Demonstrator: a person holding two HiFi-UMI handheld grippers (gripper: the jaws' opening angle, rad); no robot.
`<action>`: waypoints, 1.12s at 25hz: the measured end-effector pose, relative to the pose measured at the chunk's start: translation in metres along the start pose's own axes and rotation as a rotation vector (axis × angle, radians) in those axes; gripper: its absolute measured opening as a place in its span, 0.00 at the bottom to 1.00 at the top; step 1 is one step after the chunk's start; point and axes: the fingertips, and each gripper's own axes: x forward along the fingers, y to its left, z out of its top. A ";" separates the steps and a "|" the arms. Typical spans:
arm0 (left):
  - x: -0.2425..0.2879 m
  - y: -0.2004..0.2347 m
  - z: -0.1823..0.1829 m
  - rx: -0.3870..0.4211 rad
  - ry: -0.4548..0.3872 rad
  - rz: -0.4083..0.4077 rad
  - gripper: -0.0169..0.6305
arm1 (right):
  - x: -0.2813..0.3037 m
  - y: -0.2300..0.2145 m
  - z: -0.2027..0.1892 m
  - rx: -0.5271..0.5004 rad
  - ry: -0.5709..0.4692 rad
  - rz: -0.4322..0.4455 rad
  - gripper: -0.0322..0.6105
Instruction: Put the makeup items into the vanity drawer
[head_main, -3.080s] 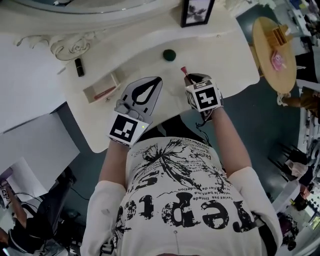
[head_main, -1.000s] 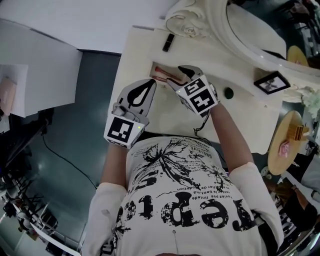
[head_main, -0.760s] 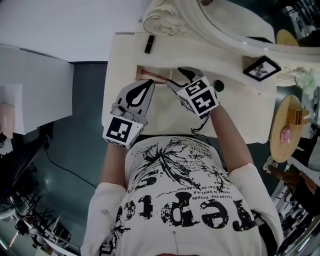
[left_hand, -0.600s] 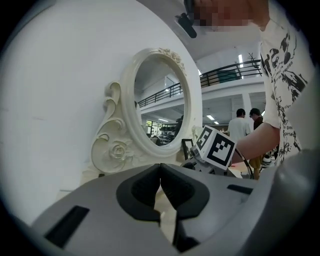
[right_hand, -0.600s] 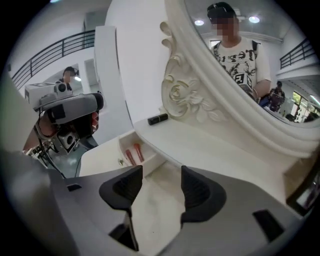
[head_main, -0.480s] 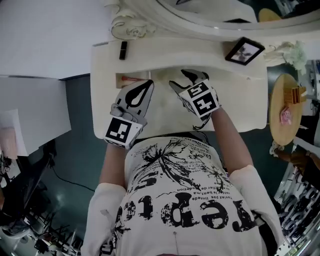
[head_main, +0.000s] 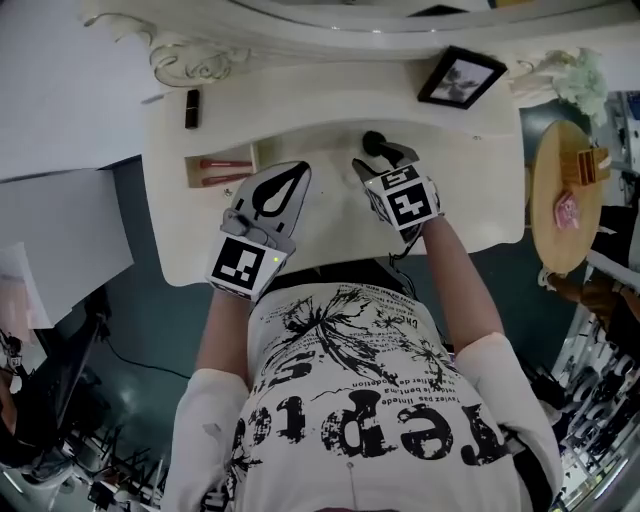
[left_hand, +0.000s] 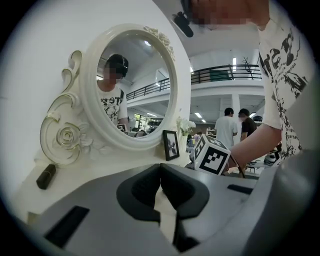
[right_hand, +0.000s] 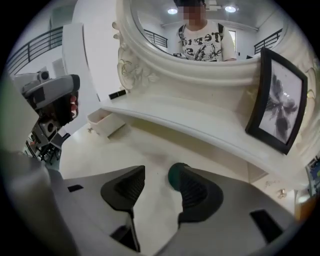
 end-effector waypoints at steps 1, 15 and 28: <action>0.003 -0.002 -0.004 -0.007 0.017 0.003 0.05 | 0.003 -0.005 -0.003 -0.003 0.009 -0.005 0.41; 0.027 0.001 -0.018 -0.044 0.004 0.071 0.05 | 0.042 -0.028 -0.013 -0.028 0.066 -0.024 0.28; 0.011 0.005 -0.001 -0.022 -0.035 0.085 0.05 | 0.020 -0.031 0.002 -0.042 0.056 -0.054 0.12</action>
